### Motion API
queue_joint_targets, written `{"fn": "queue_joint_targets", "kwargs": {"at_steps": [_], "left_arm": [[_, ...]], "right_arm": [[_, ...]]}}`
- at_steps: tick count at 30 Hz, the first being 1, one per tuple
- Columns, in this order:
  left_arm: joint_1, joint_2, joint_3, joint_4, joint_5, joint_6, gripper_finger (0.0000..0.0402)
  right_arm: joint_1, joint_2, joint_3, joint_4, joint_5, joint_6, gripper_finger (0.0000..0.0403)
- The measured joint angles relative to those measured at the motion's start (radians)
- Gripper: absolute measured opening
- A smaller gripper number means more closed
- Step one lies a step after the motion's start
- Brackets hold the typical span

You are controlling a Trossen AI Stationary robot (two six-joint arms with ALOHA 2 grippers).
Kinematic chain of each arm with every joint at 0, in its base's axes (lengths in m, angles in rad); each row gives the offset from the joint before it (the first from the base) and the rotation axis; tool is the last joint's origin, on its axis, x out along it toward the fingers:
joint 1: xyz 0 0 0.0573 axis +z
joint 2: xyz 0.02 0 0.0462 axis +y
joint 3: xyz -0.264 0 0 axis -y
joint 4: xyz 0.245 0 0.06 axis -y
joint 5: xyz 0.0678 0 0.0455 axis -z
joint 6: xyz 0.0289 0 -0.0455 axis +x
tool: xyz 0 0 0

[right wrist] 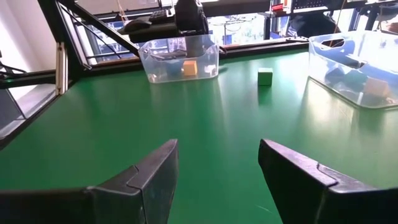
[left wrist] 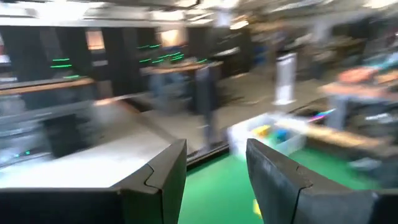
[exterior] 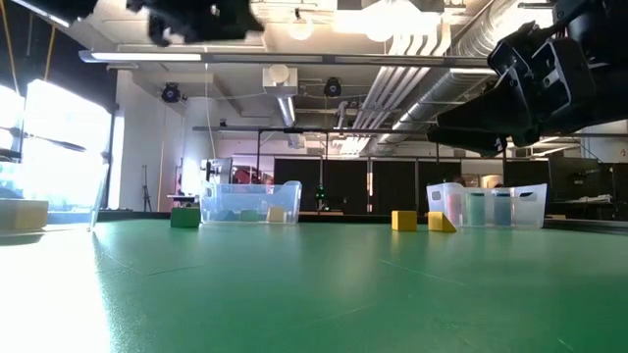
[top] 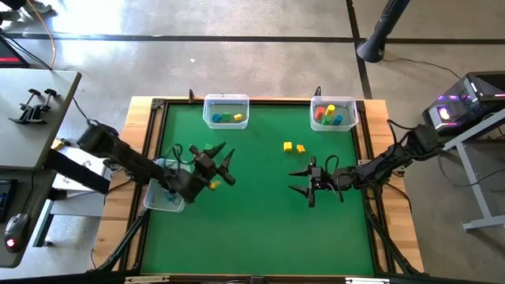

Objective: Sort blocks by size
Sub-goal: Put the green square block into the bottom transparent bin

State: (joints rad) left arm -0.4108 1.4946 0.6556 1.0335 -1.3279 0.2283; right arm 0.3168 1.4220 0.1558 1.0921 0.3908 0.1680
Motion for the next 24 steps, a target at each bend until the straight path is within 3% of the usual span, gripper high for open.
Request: {"fn": "queue_joint_targets", "kwargs": {"at_steps": [3, 7, 10, 13, 18, 24], "left_arm": [[0.030, -0.103, 0.002, -0.190, 0.219, -0.142, 0.0154], [0.126, -0.219, 0.050, -0.748, 0.481, -0.519, 0.0154], [0.199, -0.237, 0.113, -1.173, 0.549, -0.752, 0.0154], [0.256, -0.237, 0.152, -1.459, 0.555, -0.946, 0.0154], [0.343, -0.234, 0.149, -1.727, 0.665, -1.113, 0.0154], [0.416, -0.231, 0.069, -1.704, 0.740, -1.135, 0.0155]], "right_arm": [[0.000, 0.000, 0.000, 0.004, 0.000, 0.000, 0.0222], [0.000, 0.000, 0.000, 0.006, 0.000, 0.000, 0.0222], [0.000, 0.000, 0.000, 0.006, 0.000, 0.000, 0.0222], [-0.001, 0.000, 0.000, 0.006, 0.000, 0.000, 0.0222], [-0.003, 0.000, 0.000, 0.008, 0.000, 0.000, 0.0222], [-0.010, 0.000, 0.024, -0.014, 0.021, 0.000, 0.0222]]}}
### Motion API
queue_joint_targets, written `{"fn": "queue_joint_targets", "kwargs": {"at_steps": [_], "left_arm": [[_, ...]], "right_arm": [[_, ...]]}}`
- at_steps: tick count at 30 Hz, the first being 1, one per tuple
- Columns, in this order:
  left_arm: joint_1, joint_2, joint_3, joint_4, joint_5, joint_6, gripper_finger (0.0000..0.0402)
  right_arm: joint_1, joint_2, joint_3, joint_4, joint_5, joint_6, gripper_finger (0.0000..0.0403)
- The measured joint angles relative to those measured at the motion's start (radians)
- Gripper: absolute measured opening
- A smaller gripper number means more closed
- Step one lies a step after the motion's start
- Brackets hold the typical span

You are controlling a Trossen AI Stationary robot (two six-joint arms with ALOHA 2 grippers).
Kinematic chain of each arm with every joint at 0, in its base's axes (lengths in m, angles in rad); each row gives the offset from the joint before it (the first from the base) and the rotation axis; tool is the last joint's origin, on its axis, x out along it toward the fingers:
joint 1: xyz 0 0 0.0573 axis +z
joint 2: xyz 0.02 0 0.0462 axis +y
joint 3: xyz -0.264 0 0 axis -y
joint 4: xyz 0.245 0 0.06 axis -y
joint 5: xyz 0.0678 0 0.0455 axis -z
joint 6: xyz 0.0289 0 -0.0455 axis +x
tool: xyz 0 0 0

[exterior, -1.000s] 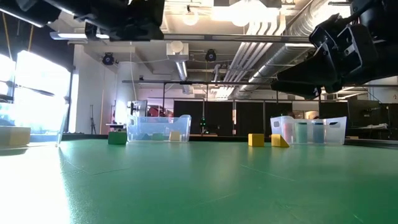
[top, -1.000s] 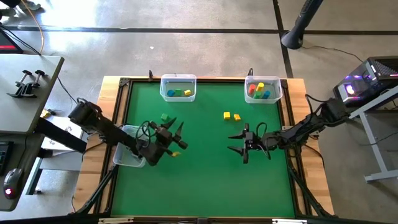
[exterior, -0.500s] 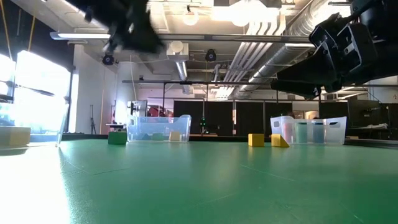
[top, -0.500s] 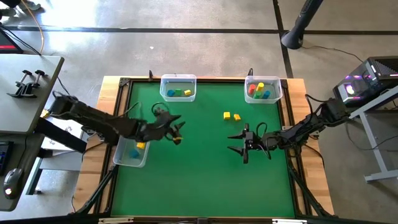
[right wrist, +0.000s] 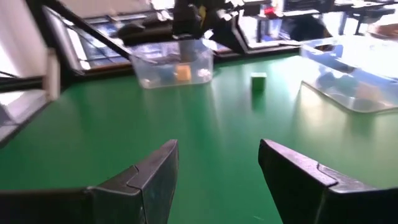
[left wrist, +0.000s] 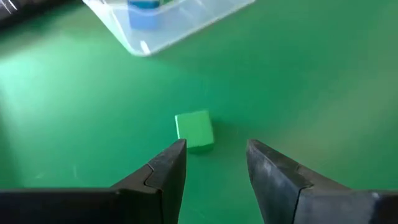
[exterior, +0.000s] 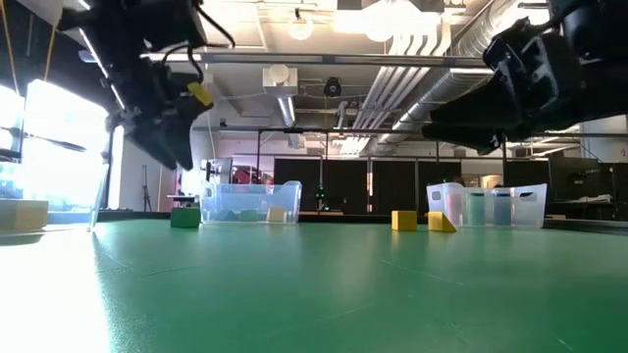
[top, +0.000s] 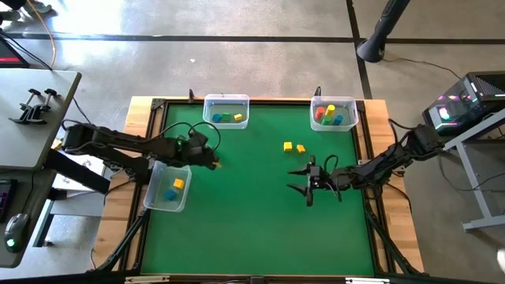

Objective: Sort blocks by size
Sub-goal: Put the green square block into the bottom transparent bin

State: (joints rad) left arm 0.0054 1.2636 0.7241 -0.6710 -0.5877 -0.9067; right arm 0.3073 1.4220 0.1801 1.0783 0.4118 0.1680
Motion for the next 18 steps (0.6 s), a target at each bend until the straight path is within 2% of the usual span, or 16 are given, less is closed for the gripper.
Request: {"fn": "queue_joint_targets", "kwargs": {"at_steps": [5, 9, 13, 18], "left_arm": [[0.041, 0.002, -0.069, 0.105, 0.060, 0.019, 0.0174], [0.070, 0.003, -0.104, 0.189, 0.086, 0.047, 0.0210], [0.102, 0.007, -0.109, 0.213, 0.106, 0.054, 0.0245], [0.142, 0.058, -0.109, 0.225, 0.146, 0.073, 0.0252]], "right_arm": [[0.000, 0.000, 0.111, -0.257, 0.087, 0.000, 0.0222], [0.000, 0.000, 0.198, -0.444, 0.097, -0.011, 0.0222], [0.000, 0.000, 0.225, -0.468, 0.099, -0.013, 0.0222], [0.000, 0.000, 0.229, -0.469, 0.100, -0.017, 0.0222]]}}
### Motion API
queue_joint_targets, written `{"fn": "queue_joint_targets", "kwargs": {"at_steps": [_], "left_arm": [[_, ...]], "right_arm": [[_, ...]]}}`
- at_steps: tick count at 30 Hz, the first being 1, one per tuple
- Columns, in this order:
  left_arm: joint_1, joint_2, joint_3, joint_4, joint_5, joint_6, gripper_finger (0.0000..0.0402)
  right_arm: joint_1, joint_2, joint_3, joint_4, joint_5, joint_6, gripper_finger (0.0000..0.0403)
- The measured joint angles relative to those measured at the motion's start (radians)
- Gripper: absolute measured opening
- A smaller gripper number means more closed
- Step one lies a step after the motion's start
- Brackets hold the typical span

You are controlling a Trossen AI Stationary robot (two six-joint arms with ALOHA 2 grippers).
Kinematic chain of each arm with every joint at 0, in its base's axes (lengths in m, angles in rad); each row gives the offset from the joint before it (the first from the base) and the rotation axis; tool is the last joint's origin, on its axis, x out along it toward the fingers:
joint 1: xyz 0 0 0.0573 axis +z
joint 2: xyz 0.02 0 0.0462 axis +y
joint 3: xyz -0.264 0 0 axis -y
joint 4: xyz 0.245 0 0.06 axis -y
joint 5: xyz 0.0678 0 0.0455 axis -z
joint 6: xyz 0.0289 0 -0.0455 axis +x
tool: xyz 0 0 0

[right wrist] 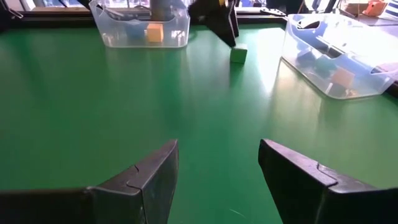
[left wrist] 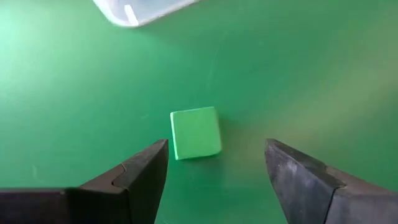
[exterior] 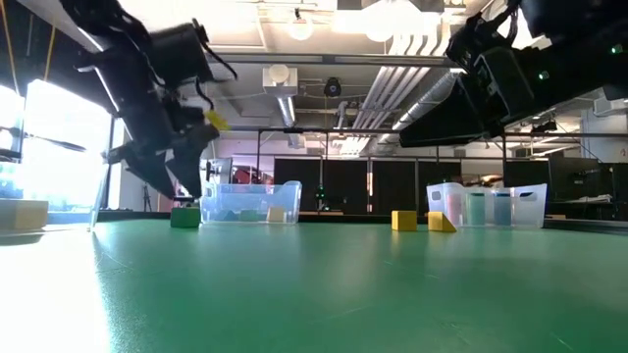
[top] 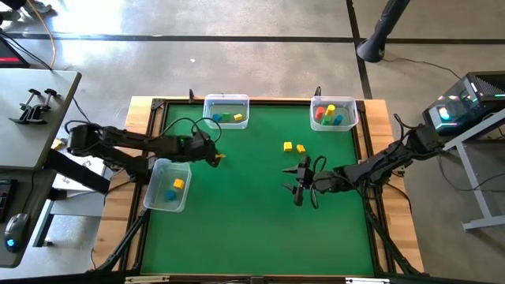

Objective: Sort blocks by size
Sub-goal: Put the green square block into the bottom transparent bin

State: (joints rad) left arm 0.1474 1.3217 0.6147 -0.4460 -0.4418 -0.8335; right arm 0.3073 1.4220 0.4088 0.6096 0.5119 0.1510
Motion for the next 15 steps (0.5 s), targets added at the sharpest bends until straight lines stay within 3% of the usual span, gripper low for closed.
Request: {"fn": "queue_joint_targets", "kwargs": {"at_steps": [9, 15], "left_arm": [[0.043, 0.164, 0.000, 0.071, 0.046, 0.045, 0.0232], [0.056, 0.199, 0.002, 0.121, 0.053, 0.069, 0.0183]], "right_arm": [[0.000, 0.000, 0.000, -0.001, -0.001, 0.006, 0.0222], [0.000, 0.000, 0.000, -0.001, -0.001, 0.006, 0.0222]]}}
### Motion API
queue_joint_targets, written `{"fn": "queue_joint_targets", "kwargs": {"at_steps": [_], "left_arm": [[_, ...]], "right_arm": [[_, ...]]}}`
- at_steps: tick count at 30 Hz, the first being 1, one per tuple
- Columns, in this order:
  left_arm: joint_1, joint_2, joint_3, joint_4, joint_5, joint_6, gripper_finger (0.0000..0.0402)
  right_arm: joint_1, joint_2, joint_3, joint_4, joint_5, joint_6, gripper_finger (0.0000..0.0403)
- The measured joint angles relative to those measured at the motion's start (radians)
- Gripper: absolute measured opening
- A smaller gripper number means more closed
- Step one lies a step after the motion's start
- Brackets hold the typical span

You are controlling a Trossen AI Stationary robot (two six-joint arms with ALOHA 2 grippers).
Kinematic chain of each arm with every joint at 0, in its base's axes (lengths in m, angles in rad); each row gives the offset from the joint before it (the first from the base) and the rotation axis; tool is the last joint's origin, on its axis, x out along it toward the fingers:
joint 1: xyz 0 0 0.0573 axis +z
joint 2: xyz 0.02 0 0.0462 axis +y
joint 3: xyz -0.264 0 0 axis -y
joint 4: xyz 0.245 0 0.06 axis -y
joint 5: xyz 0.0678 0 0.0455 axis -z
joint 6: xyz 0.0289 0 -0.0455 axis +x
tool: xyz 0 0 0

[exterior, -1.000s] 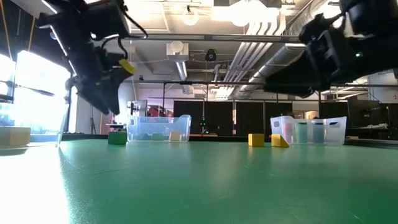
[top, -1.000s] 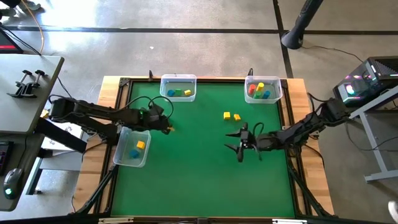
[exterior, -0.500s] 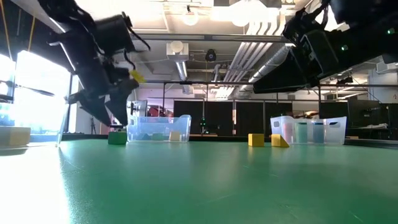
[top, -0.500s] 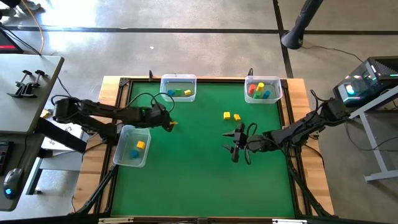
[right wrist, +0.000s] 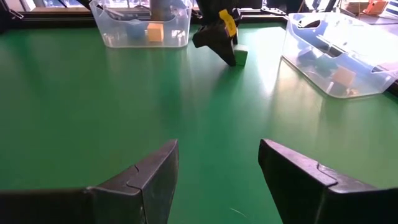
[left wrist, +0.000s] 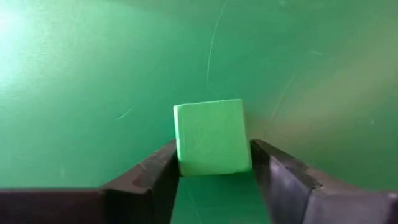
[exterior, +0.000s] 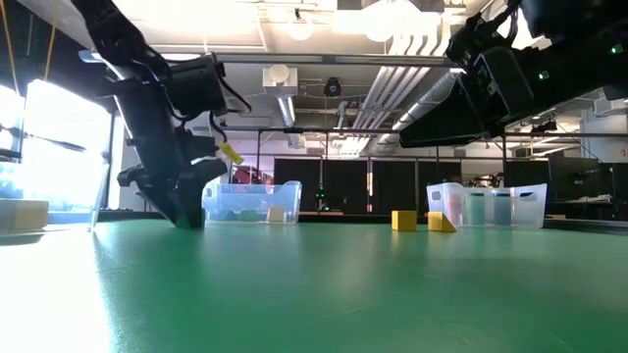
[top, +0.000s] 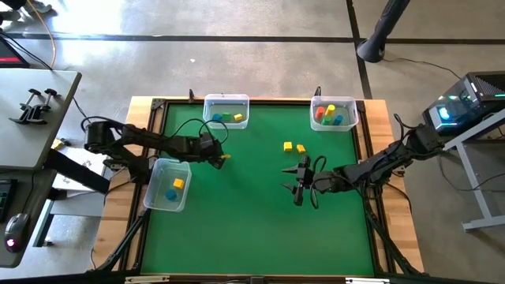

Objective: Sort blocks by size
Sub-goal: Put the green square block into the bottom transparent bin

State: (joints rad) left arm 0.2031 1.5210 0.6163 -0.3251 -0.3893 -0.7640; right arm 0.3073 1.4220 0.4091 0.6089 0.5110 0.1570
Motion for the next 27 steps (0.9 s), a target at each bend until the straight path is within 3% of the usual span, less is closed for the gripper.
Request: {"fn": "queue_joint_targets", "kwargs": {"at_steps": [7, 17, 27], "left_arm": [[0.002, 0.002, -0.001, 0.041, -0.024, 0.052, 0.0103], [-0.037, 0.005, 0.038, 0.145, -0.061, 0.225, 0.0103], [-0.280, 0.004, 0.329, 0.038, -0.012, 0.599, 0.0103]], "right_arm": [[0.000, 0.000, 0.000, -0.001, -0.004, 0.002, 0.0222], [0.000, 0.000, 0.000, -0.020, -0.004, 0.013, 0.0222], [0.000, 0.000, 0.000, -0.025, -0.003, 0.026, 0.0222]]}}
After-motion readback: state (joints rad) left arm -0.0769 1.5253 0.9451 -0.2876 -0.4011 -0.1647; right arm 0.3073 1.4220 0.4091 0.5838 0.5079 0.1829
